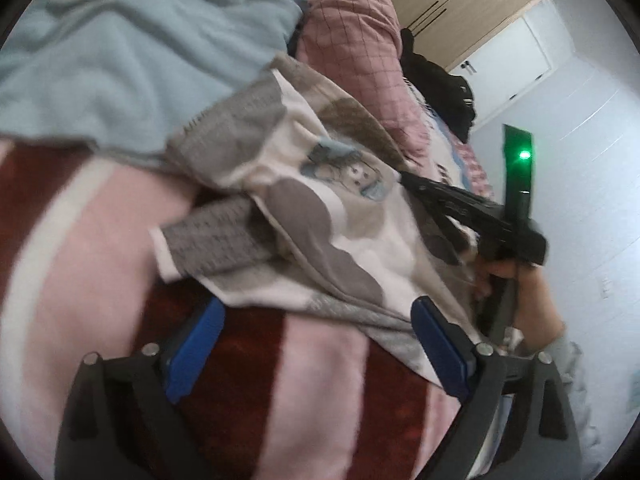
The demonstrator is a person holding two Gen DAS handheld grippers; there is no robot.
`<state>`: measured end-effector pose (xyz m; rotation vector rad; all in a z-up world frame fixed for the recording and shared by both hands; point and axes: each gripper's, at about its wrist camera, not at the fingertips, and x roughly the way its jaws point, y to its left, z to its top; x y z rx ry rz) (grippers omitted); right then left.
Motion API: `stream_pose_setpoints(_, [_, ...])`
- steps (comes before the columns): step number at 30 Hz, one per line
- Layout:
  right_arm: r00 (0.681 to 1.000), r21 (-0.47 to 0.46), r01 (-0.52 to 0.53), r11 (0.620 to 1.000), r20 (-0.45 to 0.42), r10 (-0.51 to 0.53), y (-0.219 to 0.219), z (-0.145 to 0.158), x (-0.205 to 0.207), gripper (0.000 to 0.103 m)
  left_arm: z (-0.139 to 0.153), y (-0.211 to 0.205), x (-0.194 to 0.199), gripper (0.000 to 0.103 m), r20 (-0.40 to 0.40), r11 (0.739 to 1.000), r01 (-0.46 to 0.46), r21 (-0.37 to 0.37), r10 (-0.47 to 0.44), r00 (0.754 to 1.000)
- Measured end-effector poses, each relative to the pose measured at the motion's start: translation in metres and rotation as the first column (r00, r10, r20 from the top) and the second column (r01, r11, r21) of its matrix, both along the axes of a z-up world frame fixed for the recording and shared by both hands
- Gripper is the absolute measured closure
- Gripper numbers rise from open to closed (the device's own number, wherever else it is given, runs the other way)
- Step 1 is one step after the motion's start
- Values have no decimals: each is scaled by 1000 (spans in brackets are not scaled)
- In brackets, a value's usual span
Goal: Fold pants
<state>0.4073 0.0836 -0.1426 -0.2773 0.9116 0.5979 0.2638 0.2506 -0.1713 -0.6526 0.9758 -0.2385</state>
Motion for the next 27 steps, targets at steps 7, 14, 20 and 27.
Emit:
stream_pose_setpoints(7, [1000,91,20,996,7,-20,-74,43,-40,58,-6,-19,4,6,-14,993,12,-117,-14,1000])
stream_pose_setpoints(14, [995,212,88,973,26,-96,-213,80,-155,54,-7,-30,41,12,22,981,-175,-87,177,984])
stream_pose_setpoints(20, [981,268,188,945,5,-196,-307,74,-241,54,8,-52,53,93,33,958,-275,85,273,961])
stream_pose_setpoints(27, [944,265,320,910,-8,-330,-383,52,-291,54,92,-93,31,97,257,941,-253,224,193,947])
